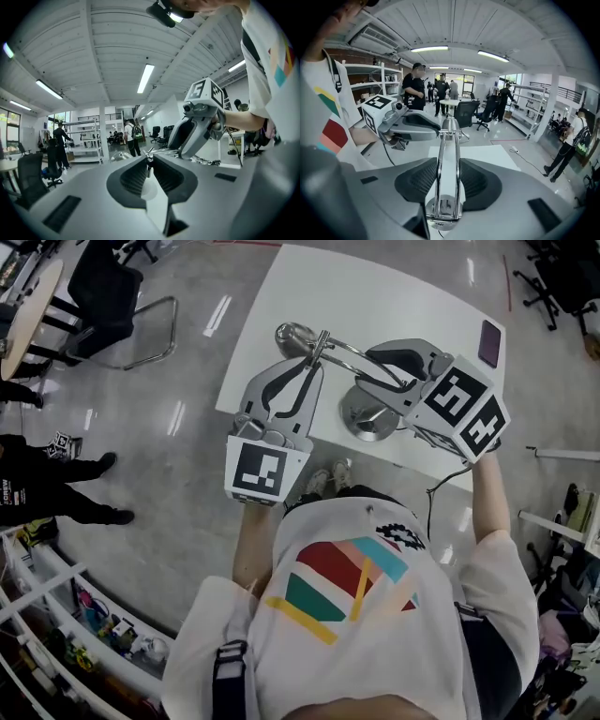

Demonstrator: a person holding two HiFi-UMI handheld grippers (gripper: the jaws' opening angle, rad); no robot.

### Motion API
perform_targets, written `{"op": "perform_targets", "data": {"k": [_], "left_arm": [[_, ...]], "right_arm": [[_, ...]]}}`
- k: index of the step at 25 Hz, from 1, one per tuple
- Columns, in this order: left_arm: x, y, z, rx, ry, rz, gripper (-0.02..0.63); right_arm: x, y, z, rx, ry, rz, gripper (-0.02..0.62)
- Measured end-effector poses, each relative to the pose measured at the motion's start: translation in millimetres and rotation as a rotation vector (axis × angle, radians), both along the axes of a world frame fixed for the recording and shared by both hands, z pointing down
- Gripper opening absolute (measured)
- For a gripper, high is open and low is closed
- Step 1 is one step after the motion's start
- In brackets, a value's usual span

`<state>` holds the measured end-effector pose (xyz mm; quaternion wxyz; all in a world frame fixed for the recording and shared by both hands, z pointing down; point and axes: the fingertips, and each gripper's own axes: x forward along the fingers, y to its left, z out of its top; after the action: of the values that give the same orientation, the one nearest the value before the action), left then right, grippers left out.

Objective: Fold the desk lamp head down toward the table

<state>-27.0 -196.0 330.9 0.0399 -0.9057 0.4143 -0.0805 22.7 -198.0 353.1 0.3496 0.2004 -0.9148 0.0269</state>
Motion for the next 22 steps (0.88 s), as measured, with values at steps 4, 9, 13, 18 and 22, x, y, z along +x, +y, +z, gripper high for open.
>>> {"op": "perform_targets", "data": {"k": [4,9,13,18,22], "left_arm": [[-12,-10,59,-0.129,-0.003,0.022,0.086],[-27,-11,105,-0.234,0.105,0.035,0.087],[-16,-9,120,-0.241,0.075,0.048,0.087],[-8,-5,140,-0.273,0.036,0.073,0.089],[2,-2,153,-0.314,0.004,0.129,0.089]], "right_arm": [[-13,-6,28,-0.072,0.084,-0.015,0.158],[-36,-10,52,-0.128,0.191,-0.040,0.158],[-31,-10,63,-0.179,0.276,-0.059,0.158],[-33,-5,81,-0.232,0.457,-0.131,0.160],[-32,-5,90,-0.300,0.488,-0.166,0.160]]}}
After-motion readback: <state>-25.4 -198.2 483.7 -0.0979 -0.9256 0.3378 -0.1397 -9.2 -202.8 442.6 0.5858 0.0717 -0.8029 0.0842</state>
